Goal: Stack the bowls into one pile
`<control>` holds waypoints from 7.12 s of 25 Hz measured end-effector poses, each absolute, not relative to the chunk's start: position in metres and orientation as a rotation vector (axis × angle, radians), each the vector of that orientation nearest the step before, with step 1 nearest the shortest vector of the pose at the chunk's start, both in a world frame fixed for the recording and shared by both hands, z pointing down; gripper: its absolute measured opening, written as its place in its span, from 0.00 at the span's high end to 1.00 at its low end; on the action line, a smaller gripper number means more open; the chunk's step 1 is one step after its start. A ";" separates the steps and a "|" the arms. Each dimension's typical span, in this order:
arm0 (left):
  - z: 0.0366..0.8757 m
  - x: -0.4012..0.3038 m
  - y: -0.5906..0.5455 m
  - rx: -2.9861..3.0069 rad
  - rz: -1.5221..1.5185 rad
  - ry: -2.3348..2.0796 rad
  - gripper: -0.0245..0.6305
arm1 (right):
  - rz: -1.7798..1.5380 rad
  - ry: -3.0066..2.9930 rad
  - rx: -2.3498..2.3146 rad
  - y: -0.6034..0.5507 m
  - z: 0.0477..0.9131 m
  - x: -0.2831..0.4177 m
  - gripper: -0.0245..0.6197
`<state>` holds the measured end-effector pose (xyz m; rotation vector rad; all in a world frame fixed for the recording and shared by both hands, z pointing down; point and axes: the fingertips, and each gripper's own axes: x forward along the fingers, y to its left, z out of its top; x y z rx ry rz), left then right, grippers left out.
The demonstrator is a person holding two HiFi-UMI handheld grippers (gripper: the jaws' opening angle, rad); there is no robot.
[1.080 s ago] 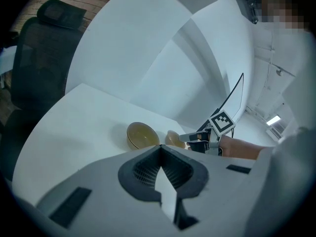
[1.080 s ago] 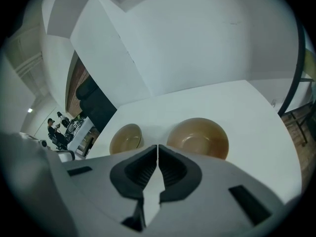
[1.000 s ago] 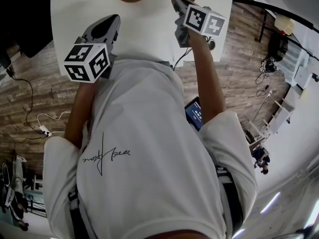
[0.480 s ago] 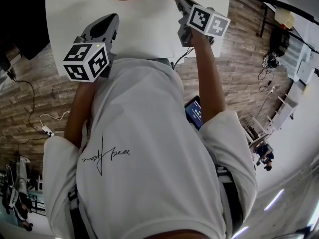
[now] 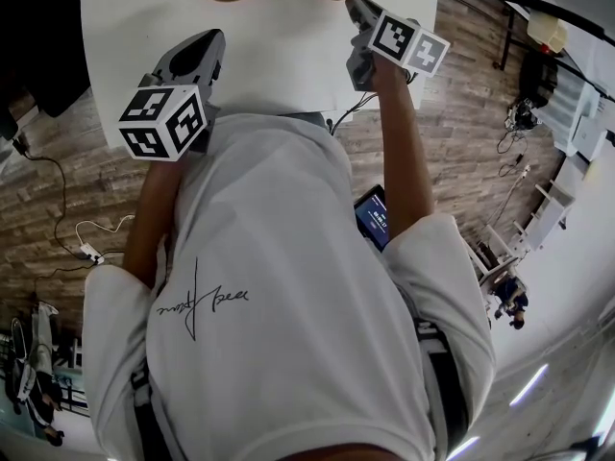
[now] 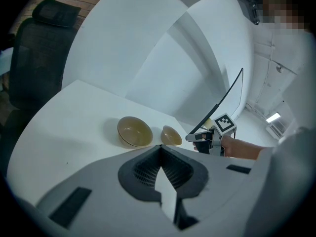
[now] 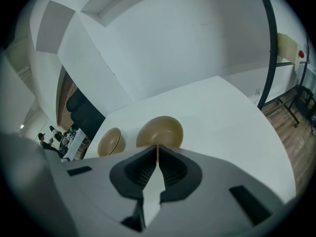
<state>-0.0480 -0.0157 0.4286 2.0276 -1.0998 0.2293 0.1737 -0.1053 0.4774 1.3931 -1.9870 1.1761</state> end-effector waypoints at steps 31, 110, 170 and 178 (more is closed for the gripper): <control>0.439 -0.060 -0.021 1.969 0.259 -1.113 0.96 | 1.866 -1.849 1.486 -0.117 0.518 0.188 0.87; 0.432 -0.072 -0.009 1.960 0.135 -1.146 0.96 | 1.823 -2.096 1.256 -0.126 0.449 0.105 0.93; 0.460 -0.114 0.009 1.846 0.099 -1.204 0.96 | 1.629 -2.031 1.111 -0.122 0.490 0.032 0.83; 0.455 -0.110 0.007 1.874 0.105 -1.193 0.96 | 1.513 -2.055 1.146 -0.114 0.483 0.043 0.91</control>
